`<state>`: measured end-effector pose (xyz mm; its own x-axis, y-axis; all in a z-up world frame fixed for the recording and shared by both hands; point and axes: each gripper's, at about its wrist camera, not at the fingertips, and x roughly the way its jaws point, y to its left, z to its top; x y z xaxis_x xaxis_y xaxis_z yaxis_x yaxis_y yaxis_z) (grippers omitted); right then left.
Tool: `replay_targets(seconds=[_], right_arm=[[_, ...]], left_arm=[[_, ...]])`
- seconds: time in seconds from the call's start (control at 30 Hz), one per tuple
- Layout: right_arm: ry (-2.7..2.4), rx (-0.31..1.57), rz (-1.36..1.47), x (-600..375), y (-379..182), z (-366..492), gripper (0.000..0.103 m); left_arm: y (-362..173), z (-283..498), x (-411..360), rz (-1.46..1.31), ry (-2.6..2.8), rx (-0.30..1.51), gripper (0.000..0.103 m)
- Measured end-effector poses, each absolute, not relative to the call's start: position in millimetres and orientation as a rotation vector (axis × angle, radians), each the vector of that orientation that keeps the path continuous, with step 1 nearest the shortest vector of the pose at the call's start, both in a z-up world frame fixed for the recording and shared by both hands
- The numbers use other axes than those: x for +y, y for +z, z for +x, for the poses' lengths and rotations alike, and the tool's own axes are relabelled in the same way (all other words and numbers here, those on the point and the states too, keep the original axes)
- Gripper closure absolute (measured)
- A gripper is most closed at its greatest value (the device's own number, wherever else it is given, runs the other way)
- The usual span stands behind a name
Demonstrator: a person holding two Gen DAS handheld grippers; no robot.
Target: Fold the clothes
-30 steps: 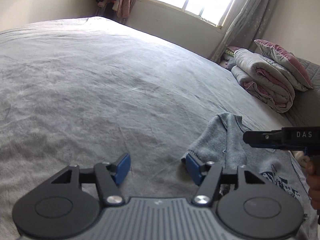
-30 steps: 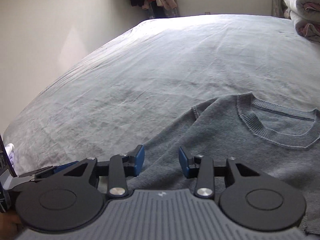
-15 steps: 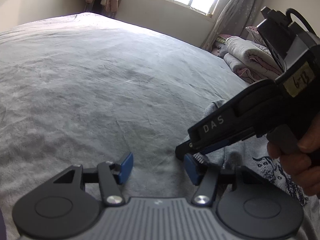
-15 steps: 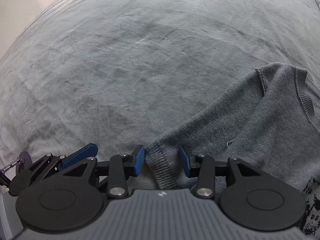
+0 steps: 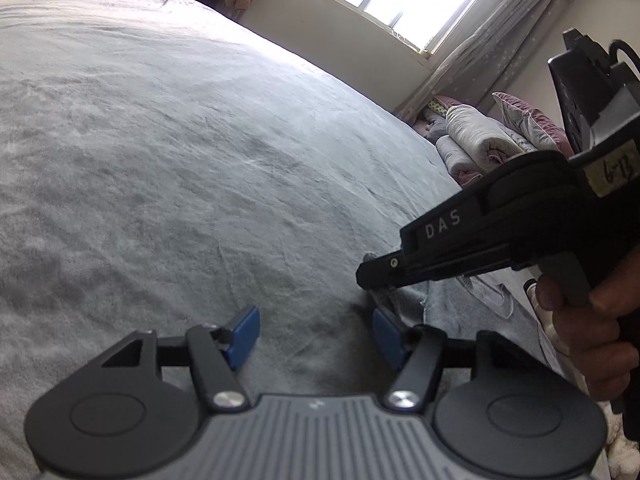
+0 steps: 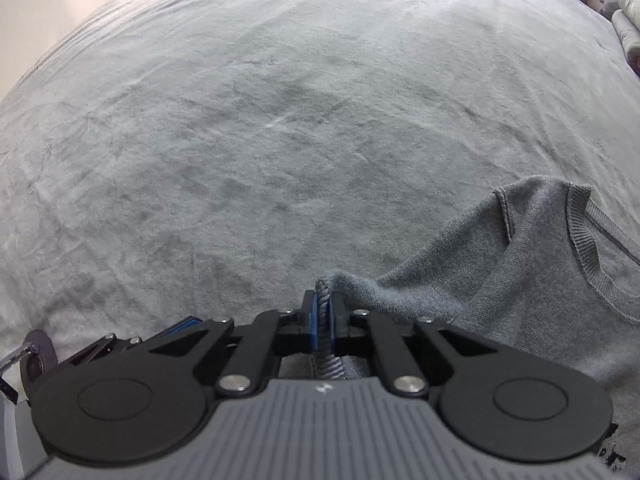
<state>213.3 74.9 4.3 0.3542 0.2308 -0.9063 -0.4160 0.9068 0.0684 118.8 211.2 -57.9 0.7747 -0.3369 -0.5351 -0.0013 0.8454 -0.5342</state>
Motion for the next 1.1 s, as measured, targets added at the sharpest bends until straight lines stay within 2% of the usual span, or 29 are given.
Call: replay_targets(seconds=[0.27, 0.47, 0.57, 0.63, 0.83, 1.1], right_arm=[[0.468, 1.067, -0.134, 83, 43, 241, 0.096], [0.491, 1.041, -0.130, 91, 49, 254, 0.096], [0.498, 1.028, -0.119, 93, 49, 261, 0.096], [0.502, 1.020, -0.107, 94, 48, 266, 0.096], [0.530, 0.941, -0.039, 104, 40, 275, 0.096], [0.536, 0.925, 0.010, 125, -2, 285, 0.096]], left_arm=[[-73, 132, 214, -0.716, -0.278, 0.612, 0.041], [-76, 136, 219, -0.749, -0.276, 0.630, 0.059], [-78, 137, 223, -0.772, -0.257, 0.624, 0.075], [-80, 138, 224, -0.784, -0.241, 0.615, 0.100], [-64, 132, 226, -0.725, -0.166, 0.534, 0.101], [-69, 133, 228, -0.675, -0.080, 0.612, 0.100]])
